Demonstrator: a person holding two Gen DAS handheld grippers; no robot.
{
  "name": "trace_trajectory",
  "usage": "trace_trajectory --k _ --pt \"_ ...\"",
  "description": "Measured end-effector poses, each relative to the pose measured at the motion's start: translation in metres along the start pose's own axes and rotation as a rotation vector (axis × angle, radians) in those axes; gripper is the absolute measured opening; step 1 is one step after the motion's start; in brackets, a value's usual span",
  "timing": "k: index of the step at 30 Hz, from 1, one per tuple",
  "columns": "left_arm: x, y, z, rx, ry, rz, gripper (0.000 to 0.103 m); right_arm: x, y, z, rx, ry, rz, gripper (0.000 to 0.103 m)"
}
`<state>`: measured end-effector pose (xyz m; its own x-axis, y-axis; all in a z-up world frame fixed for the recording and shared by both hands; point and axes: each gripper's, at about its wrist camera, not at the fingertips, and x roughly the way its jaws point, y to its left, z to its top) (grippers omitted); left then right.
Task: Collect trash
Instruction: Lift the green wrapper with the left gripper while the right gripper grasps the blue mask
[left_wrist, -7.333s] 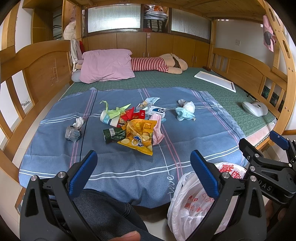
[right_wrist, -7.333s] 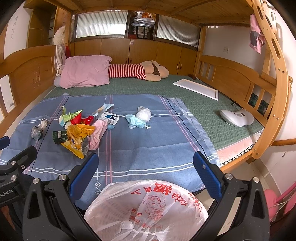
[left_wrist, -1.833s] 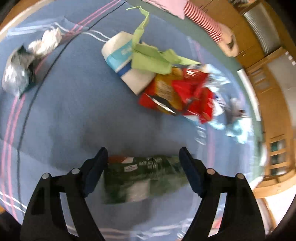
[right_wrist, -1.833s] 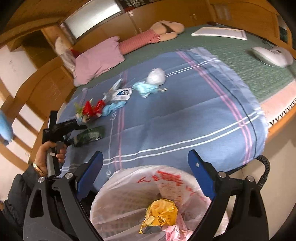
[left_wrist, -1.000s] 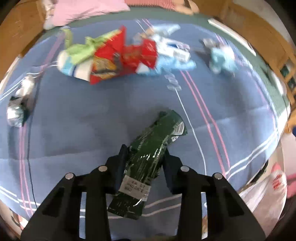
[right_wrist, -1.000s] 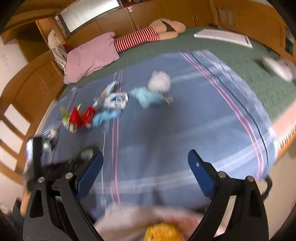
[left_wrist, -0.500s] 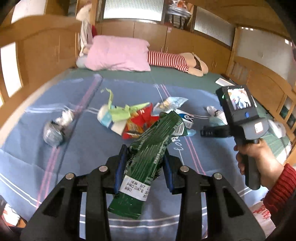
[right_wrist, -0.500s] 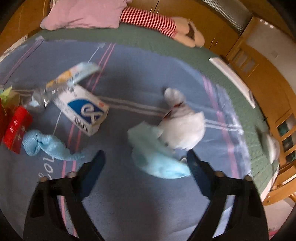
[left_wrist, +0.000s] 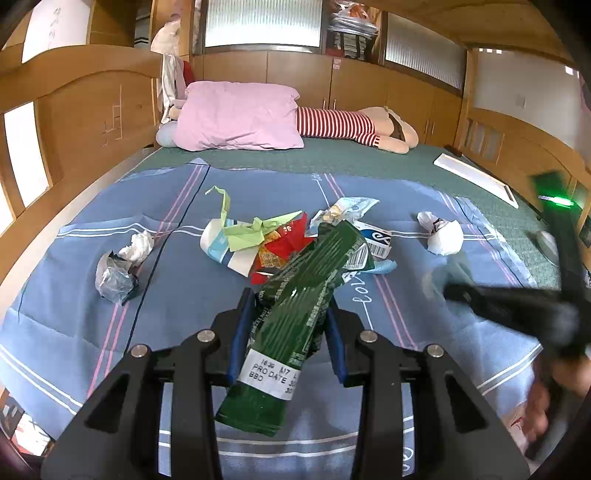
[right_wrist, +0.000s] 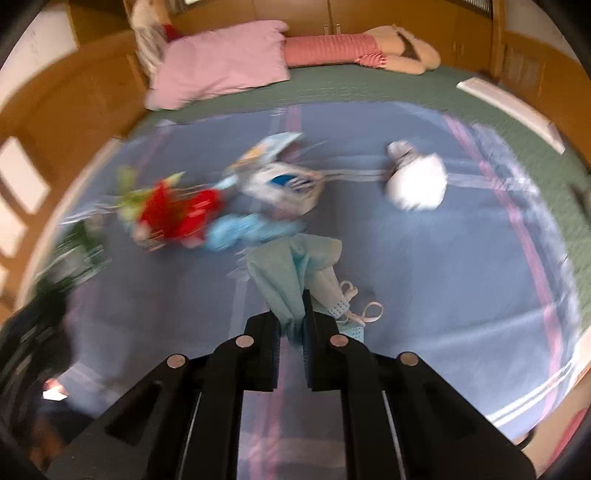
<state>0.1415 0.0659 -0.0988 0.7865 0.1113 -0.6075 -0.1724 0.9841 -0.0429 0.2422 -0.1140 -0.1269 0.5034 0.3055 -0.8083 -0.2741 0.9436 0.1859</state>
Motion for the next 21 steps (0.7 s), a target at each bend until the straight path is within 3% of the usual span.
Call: trace_trajectory --k 4,8,9,10,11,12,13,17,21 --pt "0.009 -0.003 -0.003 0.009 0.053 -0.004 0.038 -0.016 0.009 -0.032 0.038 0.038 0.084 0.011" --pt "0.04 0.01 -0.013 -0.081 0.243 -0.082 0.038 0.002 0.014 -0.049 0.015 0.109 0.023 0.012" --pt "0.046 0.011 -0.016 -0.093 0.278 -0.083 0.038 0.005 0.012 -0.05 0.024 0.122 0.013 0.017" --pt "0.052 0.013 -0.019 -0.101 0.308 -0.082 0.038 0.007 0.009 -0.051 0.042 0.128 0.006 0.032" --pt "0.057 0.014 -0.021 -0.109 0.337 -0.087 0.038 0.007 0.005 -0.052 0.056 0.123 -0.005 0.04" --pt "0.06 0.014 -0.023 -0.117 0.354 -0.096 0.039 0.004 0.002 -0.05 0.067 0.106 -0.039 0.061" --pt "0.063 0.014 -0.025 -0.125 0.37 -0.108 0.042 0.003 0.0 -0.05 0.069 0.088 -0.06 0.073" --pt "0.073 0.017 -0.03 -0.167 0.421 -0.129 0.053 0.006 0.002 -0.046 0.046 0.085 -0.079 0.073" --pt "0.079 0.026 -0.033 -0.219 0.446 -0.095 0.067 0.021 0.019 -0.043 -0.023 0.095 -0.095 0.073"
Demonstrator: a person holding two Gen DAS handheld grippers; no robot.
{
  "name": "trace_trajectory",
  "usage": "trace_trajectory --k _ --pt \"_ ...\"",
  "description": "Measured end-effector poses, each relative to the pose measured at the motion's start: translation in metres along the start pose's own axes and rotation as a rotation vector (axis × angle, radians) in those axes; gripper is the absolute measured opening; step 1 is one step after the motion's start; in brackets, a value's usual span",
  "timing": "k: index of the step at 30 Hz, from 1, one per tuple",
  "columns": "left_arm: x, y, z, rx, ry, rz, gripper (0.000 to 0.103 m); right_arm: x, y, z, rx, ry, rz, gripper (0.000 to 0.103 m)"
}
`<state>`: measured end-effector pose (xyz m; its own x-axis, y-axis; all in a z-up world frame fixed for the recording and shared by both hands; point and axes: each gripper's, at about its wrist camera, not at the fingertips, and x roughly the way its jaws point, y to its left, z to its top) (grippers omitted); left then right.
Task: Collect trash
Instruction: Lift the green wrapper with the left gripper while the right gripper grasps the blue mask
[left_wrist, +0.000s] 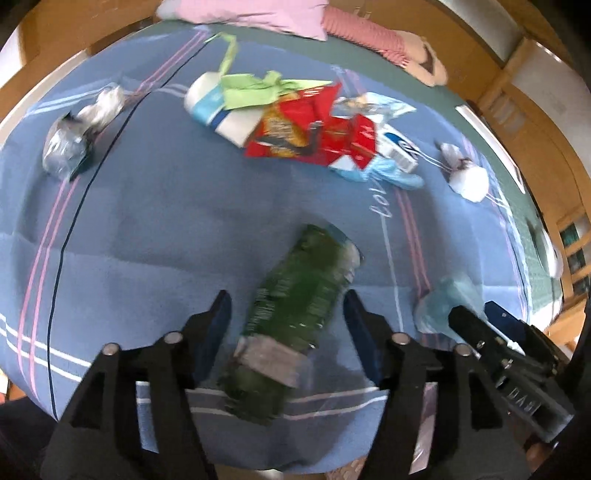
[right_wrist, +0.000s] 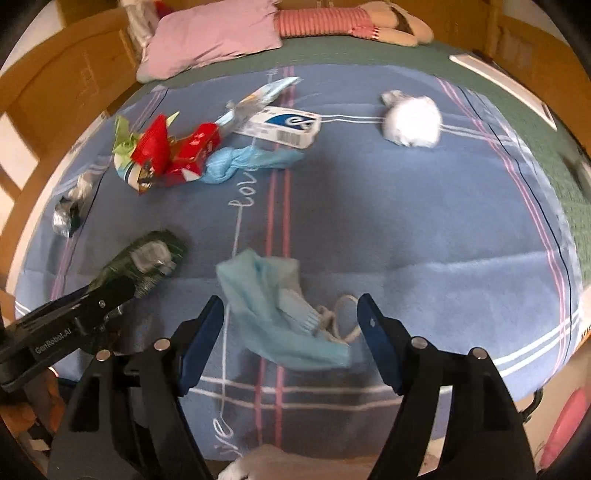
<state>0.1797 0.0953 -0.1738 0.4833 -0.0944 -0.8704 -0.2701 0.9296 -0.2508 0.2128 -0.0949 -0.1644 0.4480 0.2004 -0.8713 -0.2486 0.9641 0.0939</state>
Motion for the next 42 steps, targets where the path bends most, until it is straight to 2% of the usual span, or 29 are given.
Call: trace_trajectory --k 5,6,8,10,11,12,14,18,23,25,29,36,39,42 --pt "0.016 -0.002 -0.002 0.008 0.064 0.027 0.068 0.025 0.019 -0.002 -0.078 0.043 -0.078 0.073" --pt "0.018 -0.004 -0.002 0.021 0.066 0.043 0.068 0.027 0.02 -0.005 -0.08 0.048 -0.081 0.069" --pt "0.02 -0.007 -0.003 0.034 0.071 0.056 0.068 0.032 0.016 -0.009 -0.071 0.067 -0.078 0.049" --pt "0.022 -0.01 -0.003 0.048 0.074 0.066 0.069 0.03 0.009 -0.011 -0.038 0.067 -0.051 0.034" --pt "0.024 -0.011 -0.003 0.057 0.073 0.069 0.069 0.024 0.005 -0.011 -0.021 0.057 -0.044 0.031" --pt "0.024 -0.012 -0.002 0.068 0.073 0.073 0.069 0.019 0.004 -0.011 -0.01 0.044 -0.037 0.03" --pt "0.025 -0.016 -0.002 0.091 0.07 0.074 0.06 -0.002 -0.003 -0.012 0.028 -0.01 -0.013 0.03" --pt "0.026 -0.021 -0.003 0.114 0.07 0.063 0.053 -0.035 -0.011 -0.017 0.079 -0.066 0.017 0.03" --pt "0.024 -0.018 -0.002 0.1 0.061 0.059 0.051 -0.053 -0.009 -0.026 0.072 -0.093 0.016 0.03" --pt "0.023 -0.019 -0.003 0.109 0.056 0.073 0.051 -0.052 -0.007 -0.027 0.075 -0.094 0.022 0.03" --pt "0.021 -0.021 -0.004 0.126 0.053 0.051 0.049 -0.05 -0.003 -0.028 0.082 -0.089 0.041 0.03" --pt "0.011 -0.017 0.001 0.108 -0.009 0.077 0.047 -0.053 0.004 -0.032 0.07 -0.103 0.054 0.03" --pt "0.003 -0.018 0.002 0.123 -0.049 0.097 0.045 -0.056 0.004 -0.032 0.077 -0.11 0.059 0.03" --pt "-0.01 -0.019 0.001 0.14 -0.105 0.084 0.044 -0.07 0.004 -0.032 0.069 -0.126 0.072 0.03"
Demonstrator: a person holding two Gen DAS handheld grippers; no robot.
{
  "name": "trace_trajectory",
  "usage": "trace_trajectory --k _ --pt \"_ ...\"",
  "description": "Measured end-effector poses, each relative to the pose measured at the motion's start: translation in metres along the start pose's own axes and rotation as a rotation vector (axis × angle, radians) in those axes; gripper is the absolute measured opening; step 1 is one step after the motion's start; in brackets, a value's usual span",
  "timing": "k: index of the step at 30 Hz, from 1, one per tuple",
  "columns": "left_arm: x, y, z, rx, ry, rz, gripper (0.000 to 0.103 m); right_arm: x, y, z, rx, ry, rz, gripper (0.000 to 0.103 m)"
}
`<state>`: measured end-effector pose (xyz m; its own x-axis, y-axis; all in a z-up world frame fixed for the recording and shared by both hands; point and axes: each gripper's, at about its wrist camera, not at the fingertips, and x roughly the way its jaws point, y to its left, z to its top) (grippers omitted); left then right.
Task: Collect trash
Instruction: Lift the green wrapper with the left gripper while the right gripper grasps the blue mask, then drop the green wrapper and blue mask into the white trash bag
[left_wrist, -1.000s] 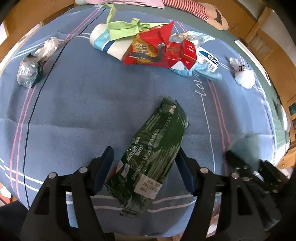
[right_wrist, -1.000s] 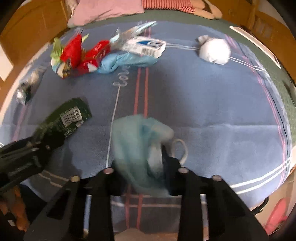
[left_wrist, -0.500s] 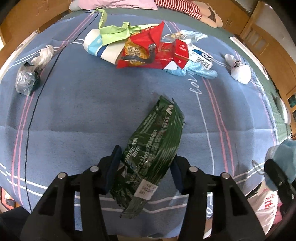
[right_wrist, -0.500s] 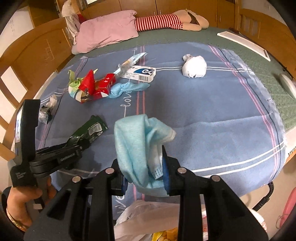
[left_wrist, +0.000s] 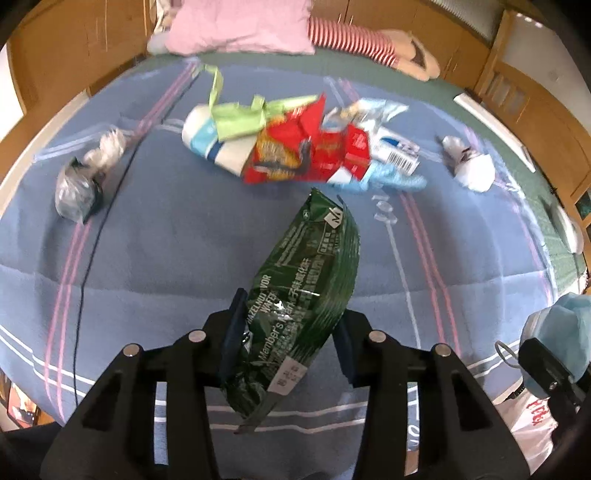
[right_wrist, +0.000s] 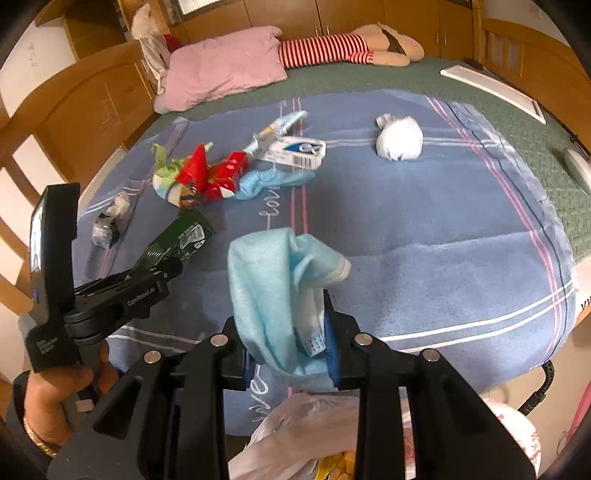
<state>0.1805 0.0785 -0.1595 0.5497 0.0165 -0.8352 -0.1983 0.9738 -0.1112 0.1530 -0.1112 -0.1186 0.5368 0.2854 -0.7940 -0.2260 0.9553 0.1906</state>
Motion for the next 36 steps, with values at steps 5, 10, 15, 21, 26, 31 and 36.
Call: trace_trajectory --k 5,10,15,21,26,31,36 --pt "-0.039 0.003 -0.008 -0.003 -0.126 -0.118 0.041 -0.062 -0.004 -0.003 -0.054 -0.081 0.028 0.03" --pt "-0.097 -0.014 -0.027 0.089 -0.212 -0.113 0.041 -0.114 -0.016 -0.026 -0.136 -0.097 0.025 0.03" --pt "-0.15 -0.029 -0.043 0.139 -0.227 -0.225 0.041 -0.122 -0.028 -0.073 -0.211 0.05 -0.014 0.036" --pt "-0.162 -0.05 -0.066 0.209 -0.141 -0.334 0.041 -0.118 -0.051 -0.098 -0.221 0.149 -0.082 0.084" --pt "-0.151 -0.087 -0.092 0.401 -0.017 -0.465 0.042 -0.17 -0.094 -0.063 -0.006 -0.078 -0.062 0.091" --pt "-0.14 -0.139 -0.142 0.698 0.112 -0.524 0.073 -0.179 -0.123 -0.052 0.148 -0.131 -0.023 0.091" --pt "-0.142 -0.132 -0.138 0.659 0.084 -0.509 0.087 -0.165 -0.122 -0.057 0.165 -0.105 -0.012 0.091"
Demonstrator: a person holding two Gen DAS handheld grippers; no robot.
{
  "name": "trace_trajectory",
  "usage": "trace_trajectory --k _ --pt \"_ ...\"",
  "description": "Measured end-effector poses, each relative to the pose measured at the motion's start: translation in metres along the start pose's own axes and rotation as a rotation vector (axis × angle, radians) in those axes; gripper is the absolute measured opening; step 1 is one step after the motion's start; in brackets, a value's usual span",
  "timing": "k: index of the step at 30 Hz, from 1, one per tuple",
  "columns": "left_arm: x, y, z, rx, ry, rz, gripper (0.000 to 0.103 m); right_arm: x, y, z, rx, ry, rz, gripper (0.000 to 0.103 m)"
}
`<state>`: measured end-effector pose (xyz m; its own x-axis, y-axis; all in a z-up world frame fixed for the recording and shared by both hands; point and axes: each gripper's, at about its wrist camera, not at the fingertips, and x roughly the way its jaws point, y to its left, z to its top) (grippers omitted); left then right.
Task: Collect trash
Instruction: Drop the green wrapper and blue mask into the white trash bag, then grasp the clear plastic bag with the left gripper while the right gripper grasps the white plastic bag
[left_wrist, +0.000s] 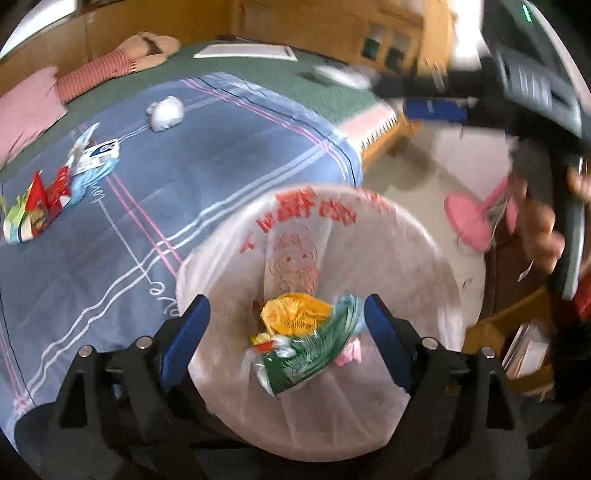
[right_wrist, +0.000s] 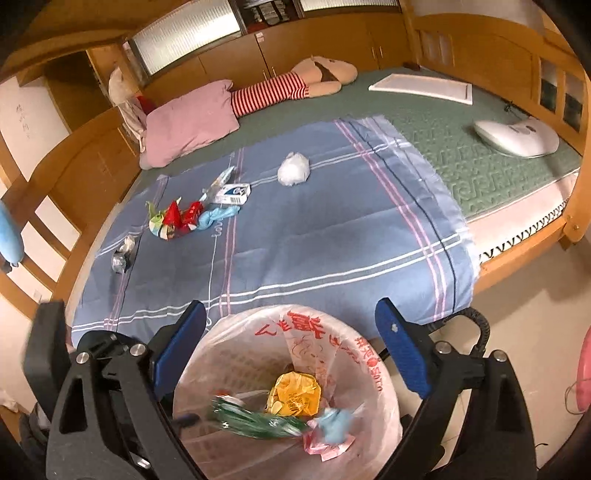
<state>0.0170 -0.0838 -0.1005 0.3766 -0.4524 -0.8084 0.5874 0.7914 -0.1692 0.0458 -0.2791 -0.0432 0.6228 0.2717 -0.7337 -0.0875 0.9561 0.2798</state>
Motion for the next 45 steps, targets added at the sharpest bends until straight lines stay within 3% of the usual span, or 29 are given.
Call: trace_trajectory --k 3,5,7,12,16,19,22,24,28,30,32,35,38,41,43,45 --pt "-0.013 0.033 0.003 -0.127 -0.052 0.027 0.088 0.003 0.005 -0.003 -0.003 0.01 0.007 0.091" --pt "-0.026 0.06 0.007 -0.197 -0.102 0.087 0.088 0.005 0.008 -0.003 -0.007 0.014 0.013 0.091" --pt "-0.044 0.095 0.011 -0.281 -0.154 0.18 0.088 0.007 0.009 -0.005 -0.015 0.016 0.01 0.091" --pt "-0.091 0.248 0.008 -0.649 -0.216 0.453 0.089 0.024 0.005 -0.007 -0.006 0.044 0.001 0.091" --pt "-0.082 0.379 -0.007 -0.892 -0.123 0.585 0.09 0.047 -0.001 -0.01 0.018 0.085 -0.013 0.091" --pt "-0.062 0.431 -0.025 -0.987 -0.034 0.604 0.09 0.06 -0.003 -0.008 0.031 0.11 -0.023 0.091" --pt "-0.039 0.465 -0.04 -1.04 0.015 0.571 0.09 0.069 -0.002 -0.001 0.035 0.111 -0.023 0.091" --pt "-0.031 0.47 -0.047 -1.042 0.016 0.56 0.076 0.078 -0.001 0.006 0.031 0.111 -0.027 0.091" --pt "-0.033 0.45 -0.053 -1.004 -0.04 0.553 0.063 0.105 0.011 0.035 -0.004 0.075 -0.027 0.091" --pt "-0.041 0.432 -0.048 -1.012 -0.047 0.567 0.062 0.123 0.018 0.055 -0.027 0.044 -0.033 0.091" --pt "-0.057 0.403 -0.035 -1.028 -0.118 0.528 0.062 0.147 0.023 0.079 -0.025 0.021 -0.051 0.091" --pt "-0.078 0.336 -0.008 -0.953 -0.244 0.487 0.064 0.193 0.029 0.122 0.0 0.003 -0.089 0.091" --pt "-0.069 0.272 0.012 -0.887 -0.334 0.45 0.064 0.244 0.036 0.161 0.026 -0.005 -0.158 0.091" --pt "-0.045 0.242 0.009 -0.883 -0.375 0.428 0.064 0.294 0.043 0.189 0.009 0.017 -0.241 0.091" --pt "-0.025 0.23 -0.003 -0.884 -0.361 0.395 0.064 0.321 0.049 0.2 -0.039 0.028 -0.311 0.091" --pt "-0.001 0.234 -0.01 -0.906 -0.253 0.339 0.064 0.343 0.053 0.207 -0.092 0.033 -0.378 0.091"
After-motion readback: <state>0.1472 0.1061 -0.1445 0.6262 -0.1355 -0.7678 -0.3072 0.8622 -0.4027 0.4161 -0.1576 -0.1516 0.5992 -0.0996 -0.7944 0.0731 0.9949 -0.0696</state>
